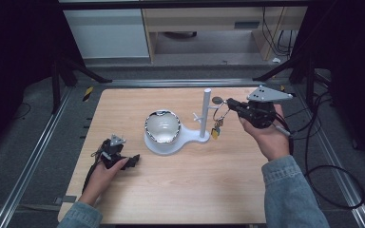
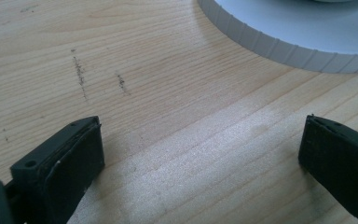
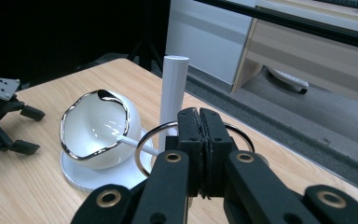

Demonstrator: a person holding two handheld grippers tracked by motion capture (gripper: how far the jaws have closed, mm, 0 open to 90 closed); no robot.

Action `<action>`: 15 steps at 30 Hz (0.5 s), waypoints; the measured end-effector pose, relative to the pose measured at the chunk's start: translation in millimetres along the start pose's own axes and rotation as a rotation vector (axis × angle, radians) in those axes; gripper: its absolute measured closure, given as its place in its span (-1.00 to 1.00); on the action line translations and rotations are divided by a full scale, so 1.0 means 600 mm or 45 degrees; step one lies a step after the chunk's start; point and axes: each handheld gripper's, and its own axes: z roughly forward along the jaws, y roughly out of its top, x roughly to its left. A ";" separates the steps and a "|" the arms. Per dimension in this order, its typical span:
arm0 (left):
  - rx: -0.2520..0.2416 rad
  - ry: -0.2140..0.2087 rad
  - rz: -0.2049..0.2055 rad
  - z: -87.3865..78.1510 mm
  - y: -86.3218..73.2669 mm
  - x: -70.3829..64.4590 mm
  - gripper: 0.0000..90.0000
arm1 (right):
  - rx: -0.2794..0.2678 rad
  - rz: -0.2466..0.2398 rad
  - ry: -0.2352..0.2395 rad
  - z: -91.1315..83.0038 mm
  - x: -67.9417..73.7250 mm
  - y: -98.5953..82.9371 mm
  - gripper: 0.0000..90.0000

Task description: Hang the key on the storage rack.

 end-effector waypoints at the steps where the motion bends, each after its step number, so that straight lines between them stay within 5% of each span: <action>1: 0.000 0.000 0.000 0.000 0.000 0.000 -1.00 | 0.001 -0.001 0.000 0.002 -0.001 0.000 0.97; 15: 0.000 0.000 0.000 0.000 0.000 0.000 -1.00 | 0.024 0.018 0.003 0.022 -0.007 -0.008 0.97</action>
